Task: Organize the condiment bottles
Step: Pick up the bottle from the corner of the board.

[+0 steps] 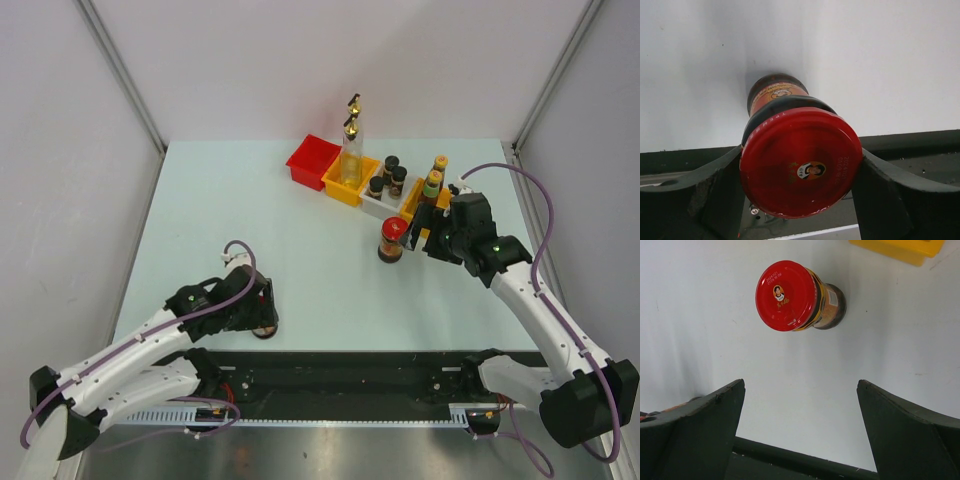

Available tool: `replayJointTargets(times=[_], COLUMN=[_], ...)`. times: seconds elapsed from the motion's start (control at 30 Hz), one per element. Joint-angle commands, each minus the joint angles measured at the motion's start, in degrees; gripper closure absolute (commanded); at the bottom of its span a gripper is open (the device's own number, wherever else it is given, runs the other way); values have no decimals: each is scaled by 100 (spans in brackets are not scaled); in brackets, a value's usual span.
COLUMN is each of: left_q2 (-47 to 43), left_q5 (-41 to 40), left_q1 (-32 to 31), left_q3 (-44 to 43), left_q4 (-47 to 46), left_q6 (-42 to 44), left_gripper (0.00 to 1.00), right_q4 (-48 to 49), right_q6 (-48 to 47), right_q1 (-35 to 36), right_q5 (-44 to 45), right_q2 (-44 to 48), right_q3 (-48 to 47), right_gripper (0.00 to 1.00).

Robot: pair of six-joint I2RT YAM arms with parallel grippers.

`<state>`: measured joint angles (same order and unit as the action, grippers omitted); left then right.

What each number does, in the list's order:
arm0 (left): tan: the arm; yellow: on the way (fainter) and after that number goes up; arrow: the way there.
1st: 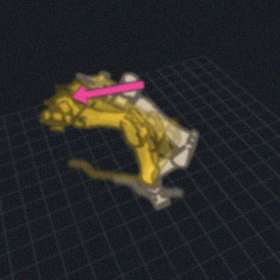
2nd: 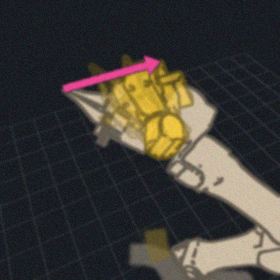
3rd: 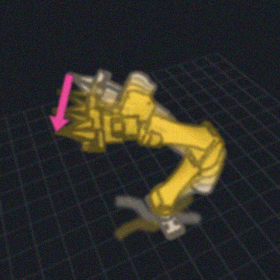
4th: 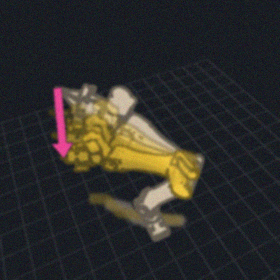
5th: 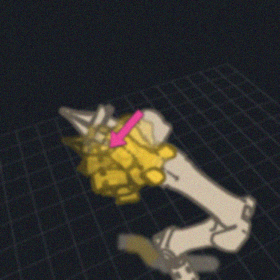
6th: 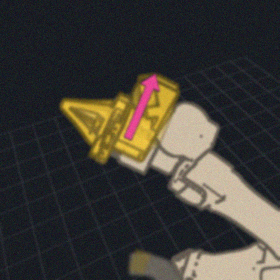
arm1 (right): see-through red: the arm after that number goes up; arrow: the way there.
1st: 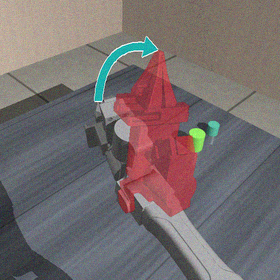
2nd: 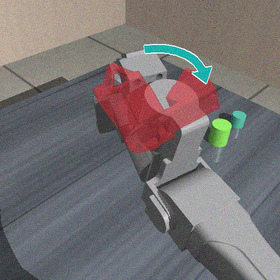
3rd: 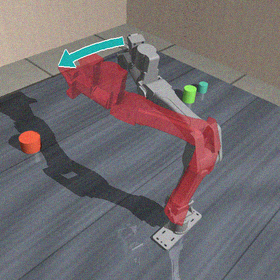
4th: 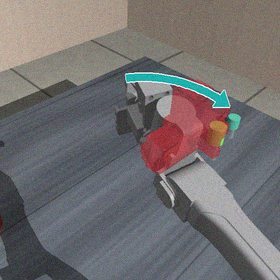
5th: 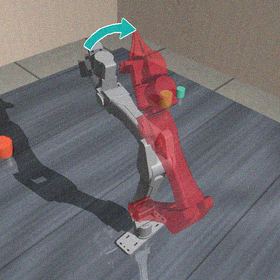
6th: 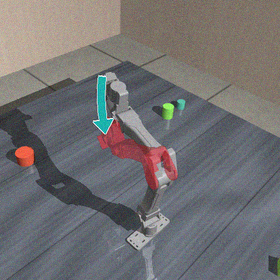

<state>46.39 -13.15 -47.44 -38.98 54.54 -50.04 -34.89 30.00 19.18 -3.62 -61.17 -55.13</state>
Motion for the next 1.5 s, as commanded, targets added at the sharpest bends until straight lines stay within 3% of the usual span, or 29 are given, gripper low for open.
replayJointTargets(times=[0.0, 0.17, 0.27, 0.37, 0.7, 1.03, 1.23, 1.47], left_q2=[10, 89, 203, 413, 1591, 2539, 3873, 5728], left_q5=[-39, -188, -284, -477, -979, -83, 312, 602], left_q1=[-46, -46, -46, -46, 156, 1376, 1904, 2195], left_q3=[-13, -74, -153, -329, -1699, -2701, -4379, -7083], left_q4=[-154, -233, -356, -532, -1103, -2140, -2282, -2237], left_q6=[-129, -23, 108, 222, 1039, 1681, 2051, 2306], left_gripper=[33, 52, 79, 100, 100, 100, 100, 100], right_q4=[106, 123, 115, 106, 36, -44, 26, 237], right_q6=[41, 41, 41, 32, -20, -82, -126, -152], right_q1=[24, 16, 24, 24, -11, -90, -142, -292], right_q5=[124, 133, 133, 142, 151, 142, 116, 19], right_q2=[158, 175, 193, 210, 316, 395, 316, 228], right_q3=[29, 47, 47, 47, 55, 55, 55, 55], right_gripper=[0, 0, 0, 0, 0, 0, 0, 0])
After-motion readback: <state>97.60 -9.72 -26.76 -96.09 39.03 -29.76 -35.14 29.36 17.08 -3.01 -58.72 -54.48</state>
